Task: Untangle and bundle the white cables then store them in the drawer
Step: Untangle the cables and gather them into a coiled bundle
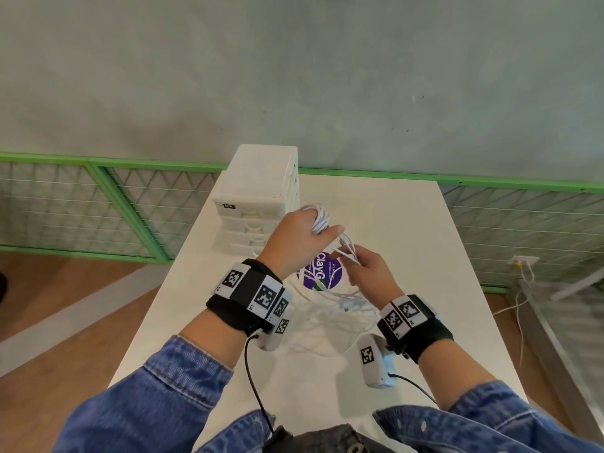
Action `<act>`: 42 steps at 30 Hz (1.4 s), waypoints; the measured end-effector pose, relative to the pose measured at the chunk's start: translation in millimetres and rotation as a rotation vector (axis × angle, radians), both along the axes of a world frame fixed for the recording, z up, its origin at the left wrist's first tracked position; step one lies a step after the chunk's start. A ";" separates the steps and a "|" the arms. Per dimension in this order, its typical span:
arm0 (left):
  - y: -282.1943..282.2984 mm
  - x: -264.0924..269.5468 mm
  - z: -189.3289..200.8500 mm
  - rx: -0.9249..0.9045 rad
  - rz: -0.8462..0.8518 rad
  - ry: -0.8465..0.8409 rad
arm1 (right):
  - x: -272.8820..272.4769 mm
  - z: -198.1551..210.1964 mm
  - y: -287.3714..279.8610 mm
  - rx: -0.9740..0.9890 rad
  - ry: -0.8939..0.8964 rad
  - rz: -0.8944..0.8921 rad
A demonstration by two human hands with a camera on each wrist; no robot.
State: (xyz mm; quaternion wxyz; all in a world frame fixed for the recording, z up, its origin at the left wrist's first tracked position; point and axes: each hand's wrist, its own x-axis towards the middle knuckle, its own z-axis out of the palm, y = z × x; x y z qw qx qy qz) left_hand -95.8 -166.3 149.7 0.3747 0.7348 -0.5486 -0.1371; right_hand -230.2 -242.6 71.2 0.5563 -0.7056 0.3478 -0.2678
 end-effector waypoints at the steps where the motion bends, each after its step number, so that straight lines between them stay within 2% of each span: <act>1: 2.7 2.1 -4.2 0.036 -0.008 0.004 | -3.5 0.3 -1.4 0.018 -0.022 -0.019; 3: 7.2 5.1 -12.6 0.067 -0.009 0.049 | -8.9 0.8 -4.0 0.006 -0.080 -0.017; 9: 12.2 3.0 -15.8 0.067 -0.045 0.103 | -10.1 13.4 1.2 0.001 -0.080 0.142; 14: 16.6 -2.7 -21.7 0.208 -0.145 0.211 | -13.2 15.8 -9.1 -0.254 0.053 0.068; 18: 19.1 -10.5 -28.3 0.315 -0.161 0.310 | -14.6 19.6 -13.7 -0.405 0.121 0.095; 25: 19.7 -8.8 -26.7 0.470 -0.151 0.454 | -17.8 12.8 -8.6 -0.464 0.174 0.099; 27: 19.3 -9.6 -26.0 0.473 -0.123 0.512 | -18.1 13.2 -9.4 -0.500 0.136 0.083; 30: 19.5 -6.9 -25.9 0.441 -0.081 0.501 | -16.4 14.6 -12.3 -0.522 0.044 0.078; 32: 20.3 -6.0 -24.0 0.449 -0.111 0.496 | -13.8 15.0 -15.5 -0.544 0.023 0.080; 35: 21.0 -8.4 -18.1 0.443 -0.177 0.521 | -10.2 15.8 -19.3 -0.513 0.052 0.101; 39: 20.9 -10.9 -5.9 0.323 -0.237 0.677 | -4.7 14.5 -17.7 -0.478 0.131 0.159; 42: 19.6 -12.3 1.0 0.286 -0.255 0.719 | 0.4 18.9 -14.3 -0.475 0.155 0.163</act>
